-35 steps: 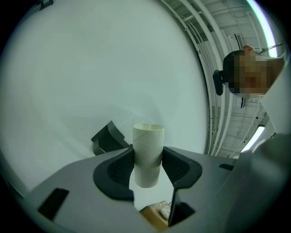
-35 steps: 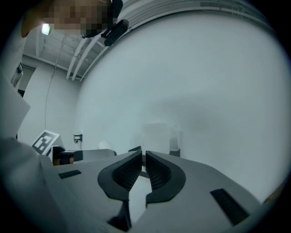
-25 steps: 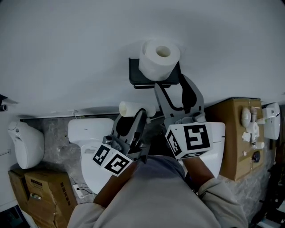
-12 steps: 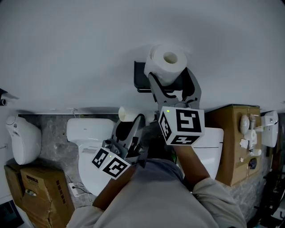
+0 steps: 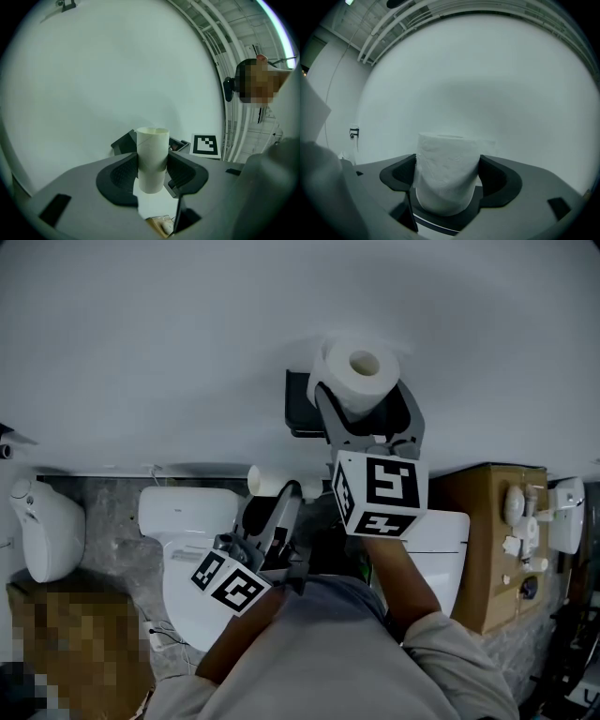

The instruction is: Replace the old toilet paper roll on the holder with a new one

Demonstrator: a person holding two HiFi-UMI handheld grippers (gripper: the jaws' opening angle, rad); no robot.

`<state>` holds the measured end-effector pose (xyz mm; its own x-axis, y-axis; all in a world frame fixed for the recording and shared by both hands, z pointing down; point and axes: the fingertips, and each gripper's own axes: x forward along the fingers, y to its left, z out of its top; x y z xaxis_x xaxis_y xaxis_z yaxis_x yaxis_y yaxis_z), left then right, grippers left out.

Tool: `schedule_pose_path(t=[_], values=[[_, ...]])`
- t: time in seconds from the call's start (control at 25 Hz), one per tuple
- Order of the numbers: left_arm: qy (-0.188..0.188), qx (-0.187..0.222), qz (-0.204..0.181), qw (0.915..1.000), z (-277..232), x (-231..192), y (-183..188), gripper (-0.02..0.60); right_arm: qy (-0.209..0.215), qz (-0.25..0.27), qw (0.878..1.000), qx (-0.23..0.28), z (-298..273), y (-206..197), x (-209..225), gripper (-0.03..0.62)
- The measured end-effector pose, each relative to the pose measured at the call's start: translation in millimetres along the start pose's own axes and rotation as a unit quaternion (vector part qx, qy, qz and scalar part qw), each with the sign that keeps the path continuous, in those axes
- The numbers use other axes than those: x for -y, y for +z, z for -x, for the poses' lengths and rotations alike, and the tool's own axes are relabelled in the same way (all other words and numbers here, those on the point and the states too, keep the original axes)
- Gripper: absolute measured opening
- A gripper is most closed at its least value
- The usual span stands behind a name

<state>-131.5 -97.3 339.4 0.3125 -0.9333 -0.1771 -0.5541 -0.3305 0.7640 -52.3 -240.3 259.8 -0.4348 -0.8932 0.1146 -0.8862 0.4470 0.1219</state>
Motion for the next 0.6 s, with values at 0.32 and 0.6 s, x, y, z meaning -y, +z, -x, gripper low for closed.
schedule_pose_path(t=[0.32, 0.6], values=[[-0.005, -0.001, 0.005, 1.0000, -3, -1, 1, 0.192, 0.022, -0.008, 1.000, 0.003, 3, 0, -2, 0.411], [-0.008, 0.001, 0.007, 0.9999, -2, 0, 5, 0.192, 0.034, -0.036, 0.999, 0.010, 11, 4, 0, 0.410]])
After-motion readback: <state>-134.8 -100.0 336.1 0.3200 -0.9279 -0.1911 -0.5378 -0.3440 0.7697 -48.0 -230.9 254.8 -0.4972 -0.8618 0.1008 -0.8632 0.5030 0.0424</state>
